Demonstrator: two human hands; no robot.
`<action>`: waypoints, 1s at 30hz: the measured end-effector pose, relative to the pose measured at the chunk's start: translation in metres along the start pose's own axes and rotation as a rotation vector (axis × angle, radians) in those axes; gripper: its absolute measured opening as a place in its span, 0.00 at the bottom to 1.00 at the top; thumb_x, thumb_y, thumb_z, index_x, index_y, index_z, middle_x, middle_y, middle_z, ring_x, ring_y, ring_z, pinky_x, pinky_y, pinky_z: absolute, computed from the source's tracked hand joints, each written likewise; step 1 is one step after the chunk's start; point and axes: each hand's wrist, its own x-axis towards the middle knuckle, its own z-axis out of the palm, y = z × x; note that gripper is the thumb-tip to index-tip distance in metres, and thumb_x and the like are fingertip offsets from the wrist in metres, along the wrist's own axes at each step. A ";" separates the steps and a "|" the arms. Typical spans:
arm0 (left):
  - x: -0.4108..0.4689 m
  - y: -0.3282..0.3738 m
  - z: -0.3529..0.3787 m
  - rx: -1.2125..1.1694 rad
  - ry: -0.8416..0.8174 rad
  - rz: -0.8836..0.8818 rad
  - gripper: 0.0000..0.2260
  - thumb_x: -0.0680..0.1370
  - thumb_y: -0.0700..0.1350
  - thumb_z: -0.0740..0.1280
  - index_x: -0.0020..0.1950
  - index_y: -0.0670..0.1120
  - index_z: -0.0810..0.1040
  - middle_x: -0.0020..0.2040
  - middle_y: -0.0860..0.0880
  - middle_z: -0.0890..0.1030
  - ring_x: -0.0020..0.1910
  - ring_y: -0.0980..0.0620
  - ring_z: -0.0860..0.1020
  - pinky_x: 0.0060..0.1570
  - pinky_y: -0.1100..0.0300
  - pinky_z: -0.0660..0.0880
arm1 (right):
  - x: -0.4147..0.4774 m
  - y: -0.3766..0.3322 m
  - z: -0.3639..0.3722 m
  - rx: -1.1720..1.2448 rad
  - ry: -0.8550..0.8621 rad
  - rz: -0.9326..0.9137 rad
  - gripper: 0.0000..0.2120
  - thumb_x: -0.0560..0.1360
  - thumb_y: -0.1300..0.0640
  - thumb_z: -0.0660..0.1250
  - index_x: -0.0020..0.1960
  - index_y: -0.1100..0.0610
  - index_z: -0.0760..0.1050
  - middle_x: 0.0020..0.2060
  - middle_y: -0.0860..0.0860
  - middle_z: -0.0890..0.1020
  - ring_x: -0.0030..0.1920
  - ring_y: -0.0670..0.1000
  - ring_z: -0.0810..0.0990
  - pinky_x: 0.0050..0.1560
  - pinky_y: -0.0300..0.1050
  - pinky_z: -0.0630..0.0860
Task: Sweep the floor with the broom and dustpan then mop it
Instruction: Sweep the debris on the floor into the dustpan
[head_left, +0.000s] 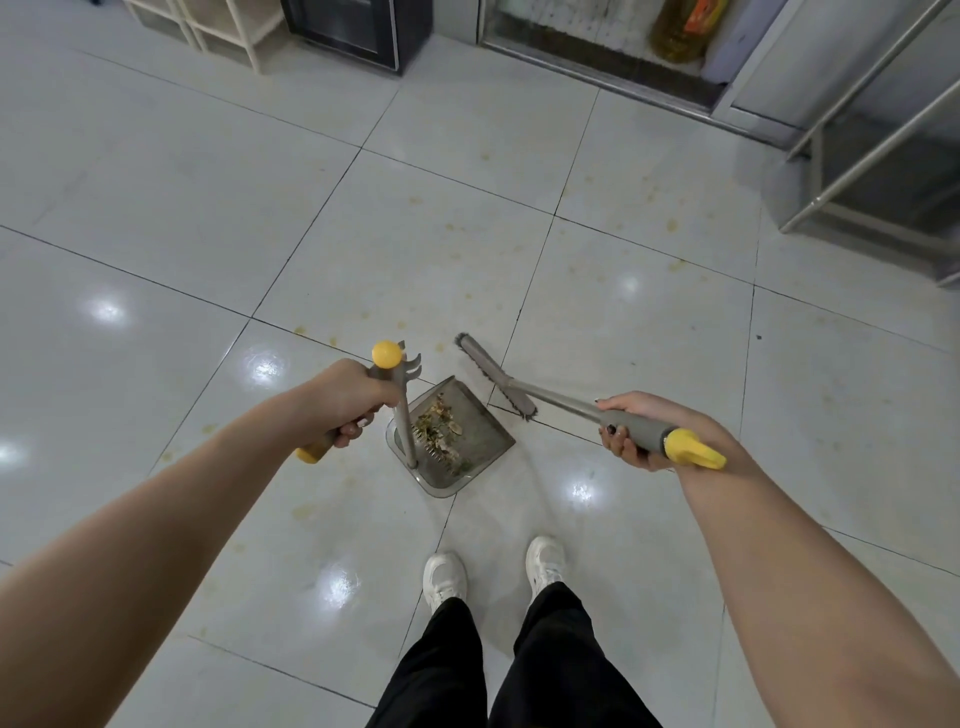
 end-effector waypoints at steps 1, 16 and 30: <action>-0.004 0.003 -0.003 -0.004 -0.007 0.016 0.13 0.74 0.39 0.64 0.33 0.43 0.64 0.22 0.48 0.64 0.20 0.52 0.59 0.24 0.66 0.57 | -0.001 -0.002 0.001 0.002 -0.004 -0.008 0.18 0.77 0.45 0.60 0.37 0.58 0.67 0.21 0.49 0.74 0.16 0.44 0.71 0.16 0.31 0.67; -0.052 0.074 0.017 0.123 -0.069 0.095 0.15 0.75 0.40 0.65 0.32 0.44 0.63 0.22 0.50 0.64 0.18 0.54 0.60 0.20 0.67 0.58 | -0.041 0.026 -0.051 0.055 0.061 -0.192 0.17 0.77 0.45 0.63 0.39 0.57 0.68 0.20 0.49 0.74 0.16 0.43 0.72 0.15 0.31 0.68; -0.065 0.189 0.154 0.261 -0.029 0.141 0.14 0.75 0.42 0.67 0.33 0.43 0.65 0.24 0.48 0.64 0.17 0.54 0.60 0.20 0.68 0.59 | -0.065 0.069 -0.221 0.216 0.107 -0.299 0.14 0.79 0.50 0.62 0.40 0.58 0.67 0.24 0.50 0.74 0.16 0.43 0.72 0.17 0.31 0.70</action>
